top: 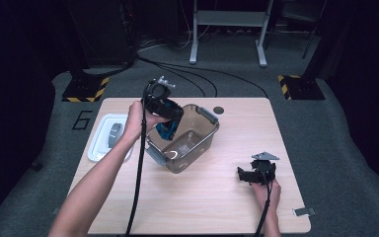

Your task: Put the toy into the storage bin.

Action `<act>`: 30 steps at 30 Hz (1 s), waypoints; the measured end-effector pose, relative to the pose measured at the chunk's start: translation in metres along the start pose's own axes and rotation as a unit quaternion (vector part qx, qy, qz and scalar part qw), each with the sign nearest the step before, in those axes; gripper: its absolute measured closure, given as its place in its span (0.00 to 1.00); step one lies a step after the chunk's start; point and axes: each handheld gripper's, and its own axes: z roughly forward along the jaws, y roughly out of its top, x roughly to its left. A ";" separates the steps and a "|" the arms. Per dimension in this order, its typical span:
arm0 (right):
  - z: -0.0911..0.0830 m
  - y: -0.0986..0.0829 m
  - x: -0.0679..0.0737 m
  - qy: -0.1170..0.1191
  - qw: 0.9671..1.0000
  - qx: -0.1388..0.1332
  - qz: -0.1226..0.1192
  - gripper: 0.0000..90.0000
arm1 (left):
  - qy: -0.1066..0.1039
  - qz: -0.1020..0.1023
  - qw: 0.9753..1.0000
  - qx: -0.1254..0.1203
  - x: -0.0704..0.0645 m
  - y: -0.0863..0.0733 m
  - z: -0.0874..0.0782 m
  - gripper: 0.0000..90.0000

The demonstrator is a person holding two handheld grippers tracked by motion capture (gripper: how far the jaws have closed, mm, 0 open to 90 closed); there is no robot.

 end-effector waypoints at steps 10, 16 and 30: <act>0.000 0.000 0.000 0.000 1.000 0.000 0.000 0.09 | -0.023 -0.015 0.999 0.023 -0.004 -0.019 0.023 0.27; 0.000 0.000 0.000 0.000 1.000 0.000 0.000 0.09 | -0.036 -0.021 0.999 0.029 -0.004 -0.032 0.030 0.27; 0.000 0.000 0.000 0.000 1.000 0.000 0.000 0.09 | -0.061 -0.043 0.997 0.034 -0.003 -0.066 0.044 0.27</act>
